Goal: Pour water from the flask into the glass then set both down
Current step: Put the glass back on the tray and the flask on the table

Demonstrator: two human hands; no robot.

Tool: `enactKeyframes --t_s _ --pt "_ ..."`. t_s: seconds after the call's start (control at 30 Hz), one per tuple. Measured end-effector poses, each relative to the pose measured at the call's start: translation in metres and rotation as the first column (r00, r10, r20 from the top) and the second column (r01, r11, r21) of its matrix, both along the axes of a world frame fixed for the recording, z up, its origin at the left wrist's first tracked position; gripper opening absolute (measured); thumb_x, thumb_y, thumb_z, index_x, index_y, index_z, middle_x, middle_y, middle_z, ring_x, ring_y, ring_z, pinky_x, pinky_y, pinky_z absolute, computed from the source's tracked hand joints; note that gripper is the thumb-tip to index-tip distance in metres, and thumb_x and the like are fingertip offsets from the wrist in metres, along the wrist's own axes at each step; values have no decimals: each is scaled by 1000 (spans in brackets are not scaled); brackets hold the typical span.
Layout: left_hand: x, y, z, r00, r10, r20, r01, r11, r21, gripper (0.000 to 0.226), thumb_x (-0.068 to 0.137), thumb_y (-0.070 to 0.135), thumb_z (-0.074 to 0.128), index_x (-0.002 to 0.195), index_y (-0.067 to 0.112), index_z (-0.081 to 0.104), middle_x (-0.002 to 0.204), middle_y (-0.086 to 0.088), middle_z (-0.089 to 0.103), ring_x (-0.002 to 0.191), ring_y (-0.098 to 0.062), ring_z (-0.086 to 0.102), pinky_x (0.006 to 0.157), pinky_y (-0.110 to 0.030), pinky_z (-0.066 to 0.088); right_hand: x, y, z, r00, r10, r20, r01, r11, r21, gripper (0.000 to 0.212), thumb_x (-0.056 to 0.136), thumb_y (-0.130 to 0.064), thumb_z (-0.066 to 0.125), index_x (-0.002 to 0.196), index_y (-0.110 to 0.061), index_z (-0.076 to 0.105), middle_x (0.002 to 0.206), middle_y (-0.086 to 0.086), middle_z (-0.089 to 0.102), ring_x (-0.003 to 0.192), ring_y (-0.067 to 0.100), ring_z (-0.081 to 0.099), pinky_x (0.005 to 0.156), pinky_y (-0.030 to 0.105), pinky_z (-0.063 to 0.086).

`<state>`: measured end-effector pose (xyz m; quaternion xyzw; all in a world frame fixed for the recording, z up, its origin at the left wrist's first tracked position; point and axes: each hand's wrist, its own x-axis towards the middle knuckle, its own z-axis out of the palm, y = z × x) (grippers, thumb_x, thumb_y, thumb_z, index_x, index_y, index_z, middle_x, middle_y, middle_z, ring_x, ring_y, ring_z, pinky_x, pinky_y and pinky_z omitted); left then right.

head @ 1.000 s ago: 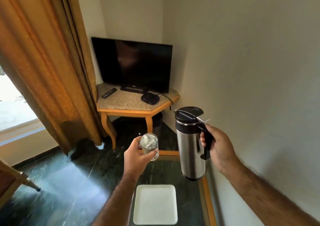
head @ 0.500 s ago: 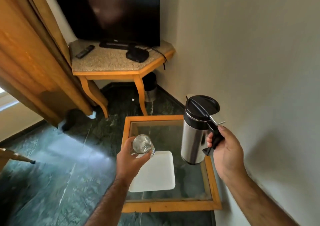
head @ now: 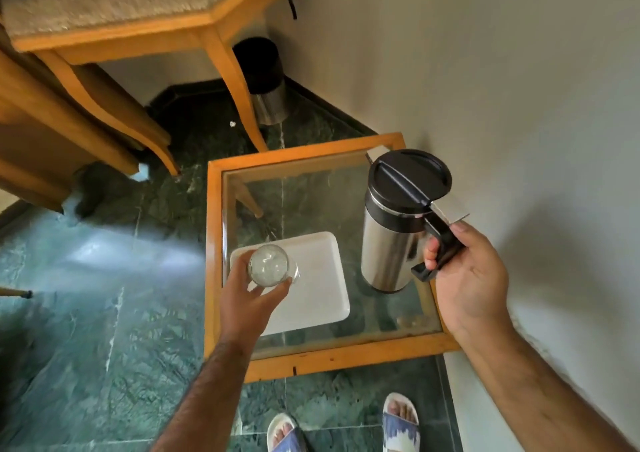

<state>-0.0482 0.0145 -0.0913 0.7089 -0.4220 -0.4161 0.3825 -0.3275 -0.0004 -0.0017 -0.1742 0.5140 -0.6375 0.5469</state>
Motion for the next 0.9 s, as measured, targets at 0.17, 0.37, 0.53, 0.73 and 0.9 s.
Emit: enactKeyframes --t_s 0.17,0.37,0.53,0.73,0.9 --pt "-1 -2 -49 998 -21 55 19 999 45 65 70 7 95 126 19 64 120 0 71 113 -18 69 75 -10 59 -4 -3 -41 1000 -3 21 3 1000 11 41 91 -19 47 65 -27 77 64 -1 61 62 20 47 58 30 37" --pt "6 1 -84 998 -18 64 12 997 80 66 72 8 94 129 19 62 124 -2 71 117 -21 69 73 0 52 -6 -8 -70 998 -41 54 38 998 54 38 83 -19 48 55 -27 72 60 -2 63 53 18 50 53 29 35" --pt "14 3 -99 998 -3 56 -3 994 109 66 73 9 94 130 22 61 125 -2 71 119 -21 69 76 -3 56 -4 -9 -81 998 -31 57 28 998 56 41 83 -20 46 52 -26 72 52 -5 58 52 16 48 54 29 35" --pt "14 4 -107 998 -9 55 2 993 117 67 74 11 93 131 20 61 126 -2 71 116 -17 70 75 -1 53 -1 -5 -90 996 -38 86 33 998 50 40 83 -20 46 56 -26 73 57 -4 61 53 18 48 55 29 36" --pt "12 6 -113 998 -27 49 21 993 115 67 75 6 92 133 17 60 128 -3 69 118 -19 67 74 1 51 0 1 -94 995 -50 83 46 998 48 44 83 -20 43 51 -26 72 52 -6 57 51 16 48 56 29 35"
